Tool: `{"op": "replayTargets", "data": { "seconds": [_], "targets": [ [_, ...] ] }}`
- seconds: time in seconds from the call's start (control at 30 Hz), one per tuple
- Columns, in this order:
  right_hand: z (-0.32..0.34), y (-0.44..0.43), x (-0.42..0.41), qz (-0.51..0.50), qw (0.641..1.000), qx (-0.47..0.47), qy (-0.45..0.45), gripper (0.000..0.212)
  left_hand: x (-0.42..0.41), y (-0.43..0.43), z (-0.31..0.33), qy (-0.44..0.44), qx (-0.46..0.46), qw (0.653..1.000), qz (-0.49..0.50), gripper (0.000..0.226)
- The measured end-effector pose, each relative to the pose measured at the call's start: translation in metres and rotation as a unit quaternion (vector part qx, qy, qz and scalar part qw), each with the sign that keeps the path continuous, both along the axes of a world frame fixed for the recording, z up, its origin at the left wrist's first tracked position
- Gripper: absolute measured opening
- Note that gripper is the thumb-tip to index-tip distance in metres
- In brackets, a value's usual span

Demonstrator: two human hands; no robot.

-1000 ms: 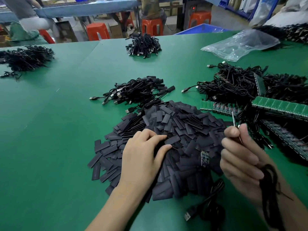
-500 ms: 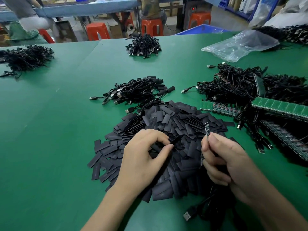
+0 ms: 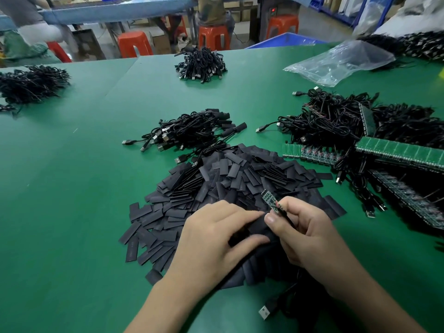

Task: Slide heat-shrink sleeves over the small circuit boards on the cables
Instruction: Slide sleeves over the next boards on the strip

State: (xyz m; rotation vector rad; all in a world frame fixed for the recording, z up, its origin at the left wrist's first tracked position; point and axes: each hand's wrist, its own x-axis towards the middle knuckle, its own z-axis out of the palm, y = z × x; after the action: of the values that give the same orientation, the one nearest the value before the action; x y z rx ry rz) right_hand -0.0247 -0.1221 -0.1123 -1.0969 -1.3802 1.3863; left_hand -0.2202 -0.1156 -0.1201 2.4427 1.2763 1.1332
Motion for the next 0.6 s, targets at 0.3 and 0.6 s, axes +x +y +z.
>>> {"op": "replayTargets", "data": {
  "seconds": [0.3,0.6],
  "targets": [
    [0.004,0.001,0.004,-0.003,0.997,0.044,-0.062,0.043,-0.008,0.005,0.0,-0.121,-0.036,0.989,0.072,0.025],
    [0.008,-0.002,0.004,-0.068,0.968,0.146,-0.194,0.045,-0.008,0.005,0.0,-0.126,-0.042,0.989,0.072,0.021]
  ]
}}
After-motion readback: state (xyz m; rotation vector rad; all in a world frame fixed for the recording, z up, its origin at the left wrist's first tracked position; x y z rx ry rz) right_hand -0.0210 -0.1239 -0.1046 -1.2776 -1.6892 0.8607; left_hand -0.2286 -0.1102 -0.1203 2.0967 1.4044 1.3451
